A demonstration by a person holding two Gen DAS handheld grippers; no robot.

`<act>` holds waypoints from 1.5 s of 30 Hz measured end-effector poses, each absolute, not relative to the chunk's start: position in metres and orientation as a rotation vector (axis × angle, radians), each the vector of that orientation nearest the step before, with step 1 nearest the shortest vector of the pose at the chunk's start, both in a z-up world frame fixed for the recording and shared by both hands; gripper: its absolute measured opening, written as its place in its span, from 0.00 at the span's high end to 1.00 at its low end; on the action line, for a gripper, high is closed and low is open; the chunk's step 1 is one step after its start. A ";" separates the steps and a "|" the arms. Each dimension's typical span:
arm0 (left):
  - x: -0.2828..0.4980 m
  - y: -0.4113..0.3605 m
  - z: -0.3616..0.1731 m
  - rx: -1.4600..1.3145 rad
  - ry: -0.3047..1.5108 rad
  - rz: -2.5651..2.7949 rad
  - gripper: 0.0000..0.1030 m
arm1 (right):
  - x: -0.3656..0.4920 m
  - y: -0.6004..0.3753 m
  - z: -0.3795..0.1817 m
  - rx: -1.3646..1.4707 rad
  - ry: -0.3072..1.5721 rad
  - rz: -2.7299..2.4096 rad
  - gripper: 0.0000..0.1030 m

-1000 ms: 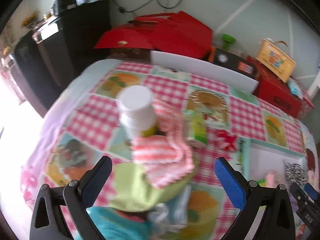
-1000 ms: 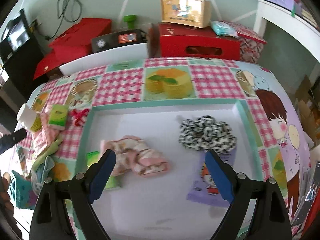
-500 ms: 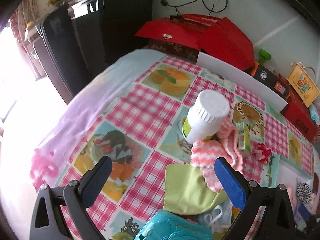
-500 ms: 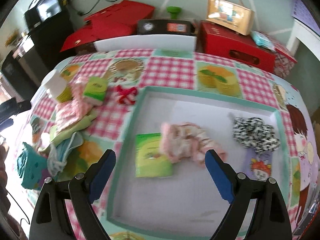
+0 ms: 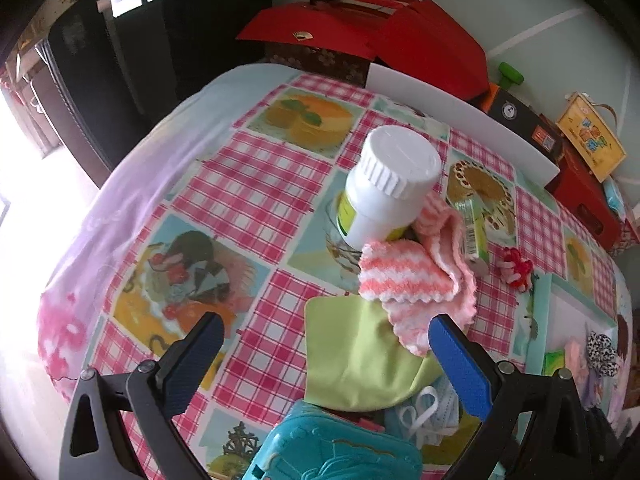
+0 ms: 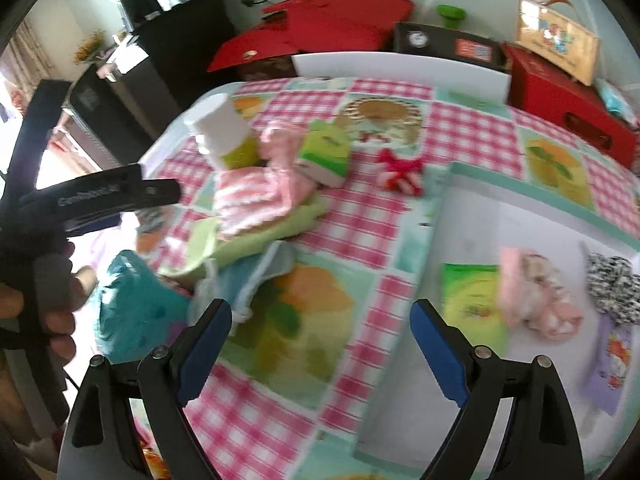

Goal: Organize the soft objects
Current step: 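Move both open tools from the tray back to the pile of soft items, then grasp the light blue face mask with the right tool and lift it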

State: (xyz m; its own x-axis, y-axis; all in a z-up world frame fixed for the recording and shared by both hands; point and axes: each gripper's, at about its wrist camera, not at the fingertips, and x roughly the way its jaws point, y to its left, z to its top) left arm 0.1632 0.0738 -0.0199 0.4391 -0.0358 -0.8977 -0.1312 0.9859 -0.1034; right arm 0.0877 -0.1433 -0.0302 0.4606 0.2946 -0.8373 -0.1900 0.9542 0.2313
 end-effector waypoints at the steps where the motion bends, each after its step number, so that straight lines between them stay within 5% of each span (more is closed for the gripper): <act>1: 0.164 0.073 -0.021 -0.166 1.120 0.058 0.00 | 0.088 -0.139 -0.031 0.112 1.050 0.310 0.12; 18: 0.170 0.078 -0.034 -0.218 1.181 0.024 0.00 | 0.107 -0.103 -0.063 0.230 1.135 0.466 0.14; 35: 0.172 0.079 -0.039 -0.256 1.209 0.012 0.00 | 0.119 -0.093 -0.090 0.375 1.196 0.563 0.64; 39: 0.172 0.079 -0.039 -0.258 1.210 0.012 0.00 | 0.119 -0.091 -0.090 0.338 1.199 0.545 0.83; 45: 0.172 0.080 -0.039 -0.260 1.212 0.011 0.00 | 0.119 -0.105 -0.085 0.311 1.179 0.487 0.87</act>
